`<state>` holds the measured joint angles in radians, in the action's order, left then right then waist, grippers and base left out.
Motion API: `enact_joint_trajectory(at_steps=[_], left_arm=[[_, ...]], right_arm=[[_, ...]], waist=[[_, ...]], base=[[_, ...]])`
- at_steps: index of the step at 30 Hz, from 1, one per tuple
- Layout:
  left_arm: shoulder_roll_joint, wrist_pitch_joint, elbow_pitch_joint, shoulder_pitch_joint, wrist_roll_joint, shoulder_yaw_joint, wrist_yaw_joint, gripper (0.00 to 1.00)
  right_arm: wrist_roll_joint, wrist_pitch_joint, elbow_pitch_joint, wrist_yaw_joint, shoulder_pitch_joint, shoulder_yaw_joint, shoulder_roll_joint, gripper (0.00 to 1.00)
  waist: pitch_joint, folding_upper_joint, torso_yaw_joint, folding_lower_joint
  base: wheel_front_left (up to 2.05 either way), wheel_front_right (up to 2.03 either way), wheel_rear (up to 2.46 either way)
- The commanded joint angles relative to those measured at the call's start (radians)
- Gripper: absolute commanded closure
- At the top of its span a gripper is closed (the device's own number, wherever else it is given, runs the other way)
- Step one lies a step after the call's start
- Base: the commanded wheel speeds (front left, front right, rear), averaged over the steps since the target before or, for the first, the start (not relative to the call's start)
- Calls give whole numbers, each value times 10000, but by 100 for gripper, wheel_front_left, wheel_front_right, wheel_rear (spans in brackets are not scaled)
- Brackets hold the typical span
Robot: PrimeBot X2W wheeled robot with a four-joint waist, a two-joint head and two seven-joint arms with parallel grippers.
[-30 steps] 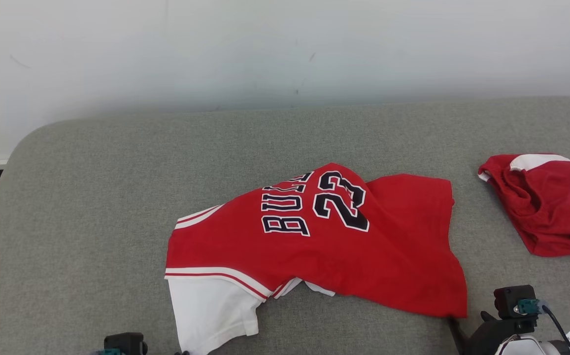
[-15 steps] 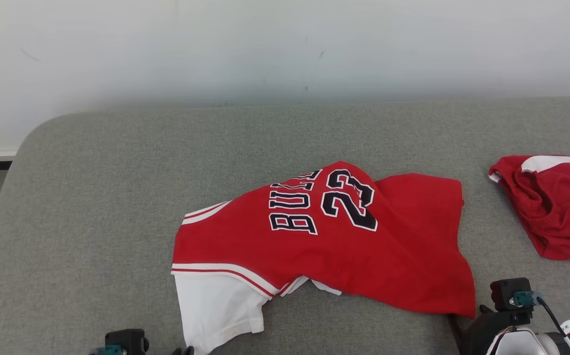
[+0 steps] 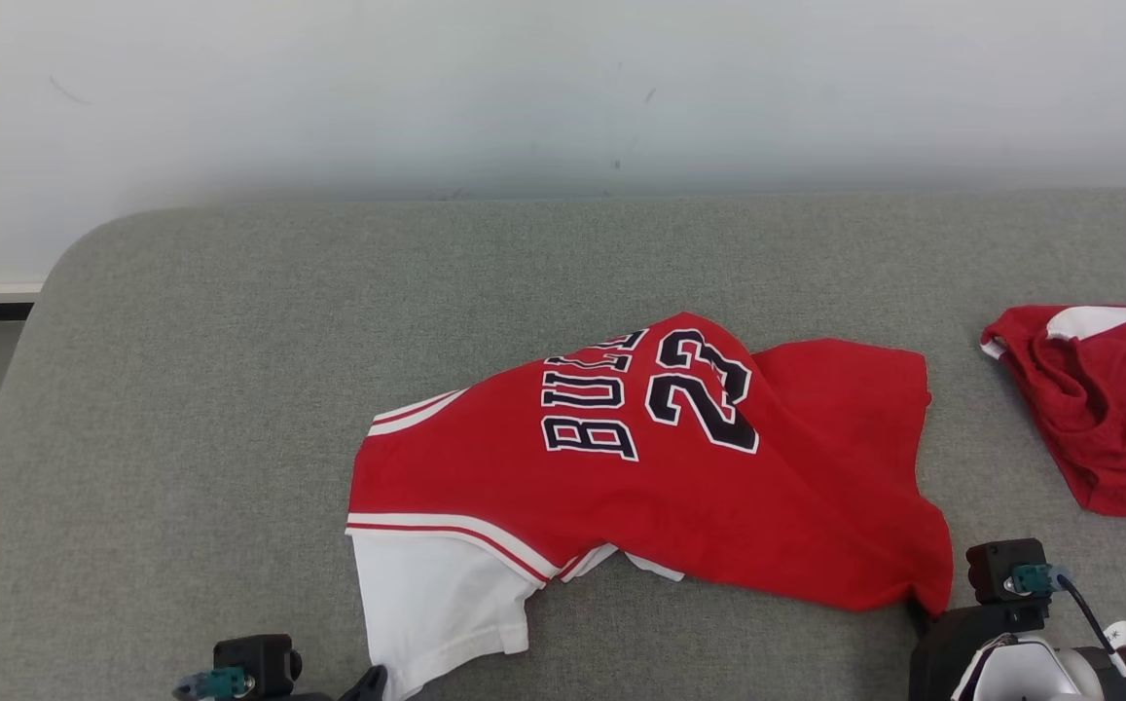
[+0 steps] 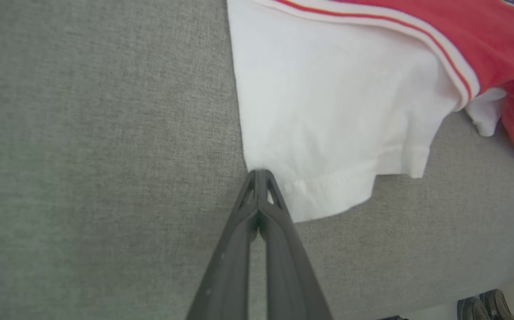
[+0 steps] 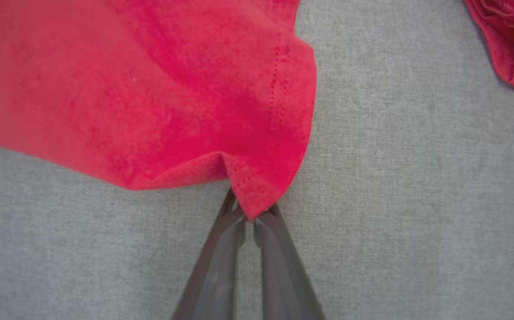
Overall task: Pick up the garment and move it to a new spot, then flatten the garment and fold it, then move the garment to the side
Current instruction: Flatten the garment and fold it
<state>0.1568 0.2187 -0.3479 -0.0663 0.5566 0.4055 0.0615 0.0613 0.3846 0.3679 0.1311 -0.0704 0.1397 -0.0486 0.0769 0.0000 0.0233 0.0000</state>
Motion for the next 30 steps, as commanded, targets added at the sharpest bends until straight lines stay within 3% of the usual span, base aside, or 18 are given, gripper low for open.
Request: enact_joint_trajectory(at_steps=[1, 2, 3, 4, 5, 6, 7, 8, 9, 10, 11, 24, 25, 26, 28, 29, 30], left_arm=[[74, -59, -26, -124, 15, -13, 21, 100], [91, -3, -39, -128, 28, 7, 12, 91], [96, 46, -39, -130, 61, 15, -8, 72], [121, 43, -40, -128, 66, 12, -4, 69], [142, 60, -42, -123, 64, 11, 10, 71], [144, 84, -49, -116, 71, 16, 12, 87], [151, 90, -41, -114, 82, 19, 24, 92], [150, 122, -44, -108, 92, 32, 41, 79], [140, 179, -65, -89, 113, 60, 48, 65], [148, 186, -62, -89, 96, 64, 82, 15], [154, 221, -65, -87, 94, 72, 80, 0], [136, 689, 37, 167, 403, 195, 102, 0], [114, 751, 8, 178, 453, 232, 50, 5], [87, 848, -10, 203, 504, 291, -6, 38], [62, 1051, -16, 245, 614, 389, -100, 67], [60, 1128, -7, 260, 672, 409, -117, 100], [56, 1178, 11, 276, 726, 424, -171, 100]], right_arm=[[84, -46, 66, -4, -28, 57, -39, 100], [79, -73, 86, -4, -20, 68, -40, 100], [83, -89, 107, -4, -13, 73, -40, 98], [78, -108, 124, -4, -13, 72, -40, 98], [73, -109, 142, -4, -16, 63, -40, 100], [78, -94, 162, -4, -21, 49, -40, 100], [79, -101, 177, -4, -27, 46, -40, 100], [82, -121, 187, -4, -35, 59, -40, 89], [133, -176, 181, -4, -49, 77, -40, 51], [145, -263, 168, -4, -56, 101, -42, 0], [130, -314, 175, -4, -58, 100, -42, 0], [11, -479, 317, -4, -187, 10, -34, 0], [12, -490, 324, -4, -194, -7, -34, 0], [21, -504, 330, -4, -196, -23, -33, 0], [35, -526, 334, -4, -202, -37, -33, 0], [33, -547, 335, -4, -208, -40, -33, 7], [38, -577, 327, -4, -216, -52, -33, 20]], waist=[[-4, 0, -1, 0], [-4, 0, -2, 0], [-4, 0, -3, 0], [-5, 0, -7, 0], [-5, 0, -14, 0], [-4, 0, -19, 0], [-2, 0, -24, 0], [2, 0, -28, 0], [7, 0, -30, 0], [10, 0, -31, 0], [14, 0, -30, 0], [87, 0, -5, 0], [88, 0, -8, 0], [86, 0, -10, 0], [81, 0, -8, 0], [77, 0, -7, 0], [73, 0, -7, 0]], base=[[0, 0, 0], [0, 0, 0], [0, 0, 0], [0, 0, 0], [0, 0, 0], [0, 0, 0], [0, 0, 0], [0, 0, 0], [0, 0, 0], [0, 0, 0], [0, 0, 0], [0, 0, 0], [0, 0, 0], [0, 0, 0], [0, 0, 0], [0, 0, 0], [0, 0, 0]])
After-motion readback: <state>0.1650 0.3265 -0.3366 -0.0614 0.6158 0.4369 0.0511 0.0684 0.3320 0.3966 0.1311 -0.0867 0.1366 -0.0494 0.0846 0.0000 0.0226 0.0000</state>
